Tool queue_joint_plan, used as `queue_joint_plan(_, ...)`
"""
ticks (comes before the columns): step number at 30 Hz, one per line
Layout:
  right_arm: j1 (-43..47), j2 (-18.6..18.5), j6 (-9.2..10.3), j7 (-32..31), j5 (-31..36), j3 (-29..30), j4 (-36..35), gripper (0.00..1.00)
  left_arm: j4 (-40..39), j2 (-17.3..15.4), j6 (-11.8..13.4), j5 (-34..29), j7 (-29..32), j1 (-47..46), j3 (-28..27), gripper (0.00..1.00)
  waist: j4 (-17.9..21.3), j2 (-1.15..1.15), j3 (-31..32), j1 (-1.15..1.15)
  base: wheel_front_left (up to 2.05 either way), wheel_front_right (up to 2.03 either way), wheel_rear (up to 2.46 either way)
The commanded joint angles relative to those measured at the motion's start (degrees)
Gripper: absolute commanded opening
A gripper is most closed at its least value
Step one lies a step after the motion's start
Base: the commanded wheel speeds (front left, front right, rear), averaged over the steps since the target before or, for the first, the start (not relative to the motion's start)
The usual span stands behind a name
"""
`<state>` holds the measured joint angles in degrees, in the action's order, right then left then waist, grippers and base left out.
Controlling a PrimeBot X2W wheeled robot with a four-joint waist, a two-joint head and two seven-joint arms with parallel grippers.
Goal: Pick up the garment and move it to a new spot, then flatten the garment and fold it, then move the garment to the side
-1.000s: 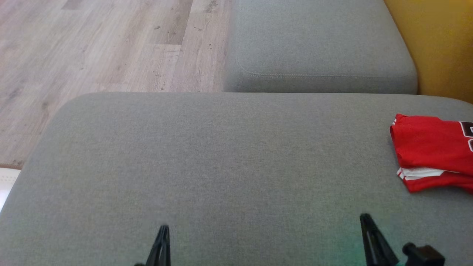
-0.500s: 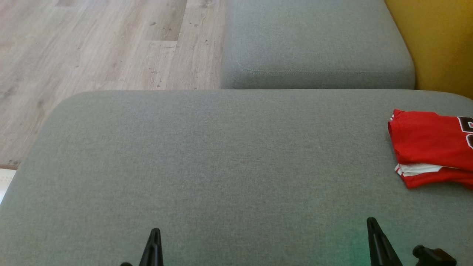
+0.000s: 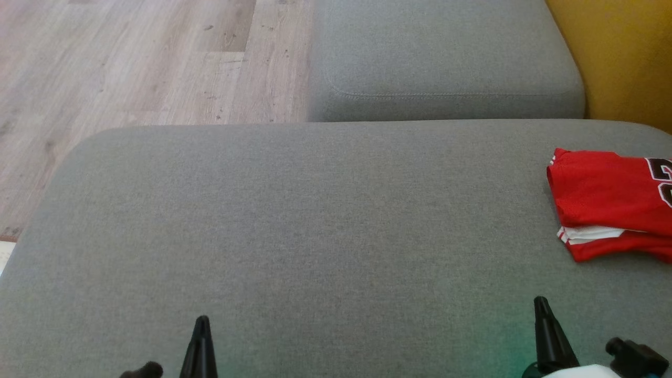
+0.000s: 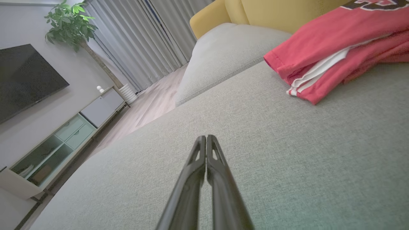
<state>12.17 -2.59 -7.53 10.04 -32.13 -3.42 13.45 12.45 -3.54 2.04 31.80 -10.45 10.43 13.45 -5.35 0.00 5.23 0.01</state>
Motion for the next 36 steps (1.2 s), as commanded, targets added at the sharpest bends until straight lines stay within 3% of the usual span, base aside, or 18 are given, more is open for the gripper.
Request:
queue_joint_plan(1, -3.5, -1.0, 0.00, -0.3, -2.1, 0.1, -1.6, 0.00, -1.5, -0.7, -0.3, 1.9, 0.4, -3.3, -1.3, 0.00, 0.1, 0.00, -0.1, -0.01, 0.00, 0.00, 0.00)
queue_joint_plan(36, -8.9, -1.5, 0.02, -5.5, -24.4, 2.7, -0.9, 0.00, -0.5, -1.1, -3.7, 24.7, 5.5, -8.1, -6.9, 0.00, 2.0, 0.00, -2.1, -0.01, 0.00, 0.00, 0.00)
